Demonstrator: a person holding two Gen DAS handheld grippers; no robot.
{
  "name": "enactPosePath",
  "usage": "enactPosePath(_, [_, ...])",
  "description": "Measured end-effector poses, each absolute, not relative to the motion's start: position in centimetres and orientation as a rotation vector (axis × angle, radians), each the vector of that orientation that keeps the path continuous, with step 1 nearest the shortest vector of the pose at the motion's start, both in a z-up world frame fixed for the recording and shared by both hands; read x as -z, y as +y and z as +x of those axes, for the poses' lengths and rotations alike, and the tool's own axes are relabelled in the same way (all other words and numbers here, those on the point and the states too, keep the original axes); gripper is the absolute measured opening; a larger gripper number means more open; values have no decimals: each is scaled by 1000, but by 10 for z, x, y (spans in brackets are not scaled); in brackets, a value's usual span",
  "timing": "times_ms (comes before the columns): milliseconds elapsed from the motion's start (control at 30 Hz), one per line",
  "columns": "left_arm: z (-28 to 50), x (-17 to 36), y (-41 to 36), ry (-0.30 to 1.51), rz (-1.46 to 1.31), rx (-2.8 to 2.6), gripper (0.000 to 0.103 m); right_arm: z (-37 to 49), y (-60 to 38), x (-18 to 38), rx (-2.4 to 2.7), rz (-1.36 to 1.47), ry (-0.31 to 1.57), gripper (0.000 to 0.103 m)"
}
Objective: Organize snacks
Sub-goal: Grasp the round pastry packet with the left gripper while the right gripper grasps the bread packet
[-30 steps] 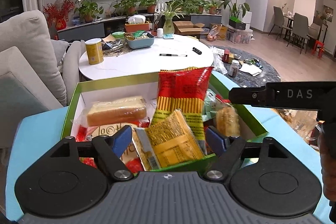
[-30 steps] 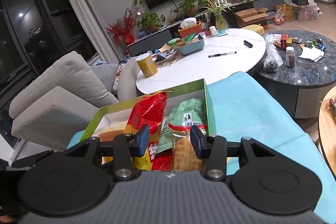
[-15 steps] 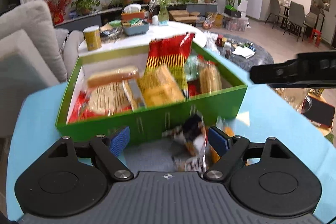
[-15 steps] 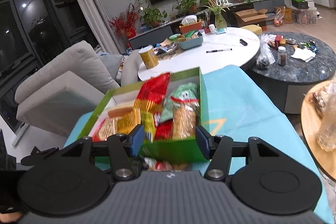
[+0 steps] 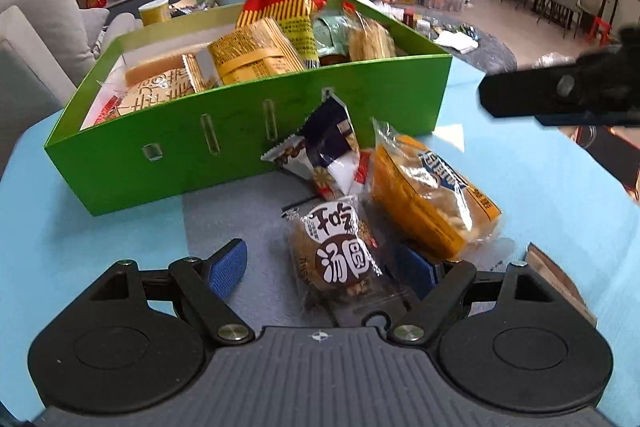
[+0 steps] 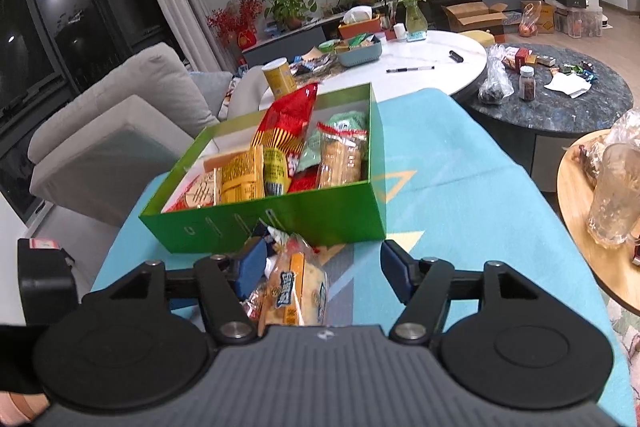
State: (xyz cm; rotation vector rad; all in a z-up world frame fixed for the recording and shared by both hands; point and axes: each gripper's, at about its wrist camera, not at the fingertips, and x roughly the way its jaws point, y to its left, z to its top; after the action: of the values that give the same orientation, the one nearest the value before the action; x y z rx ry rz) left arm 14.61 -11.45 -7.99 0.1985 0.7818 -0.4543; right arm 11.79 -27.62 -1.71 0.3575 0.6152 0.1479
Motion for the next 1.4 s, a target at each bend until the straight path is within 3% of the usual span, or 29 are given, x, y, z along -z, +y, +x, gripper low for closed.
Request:
enactPosePath(100, [148, 78, -112, 782, 188, 452, 76, 121, -271, 24, -153, 339, 637, 73])
enactPosePath(300, [147, 75, -105, 764, 175, 467, 38, 126, -262, 35, -169, 319, 675, 73])
enactPosePath(1300, [135, 70, -46, 737, 75, 416, 40, 141, -223, 55, -192, 270, 810, 73])
enactPosePath(1400, [135, 74, -48, 746, 90, 417, 53, 137, -225, 53, -182, 265, 806, 73])
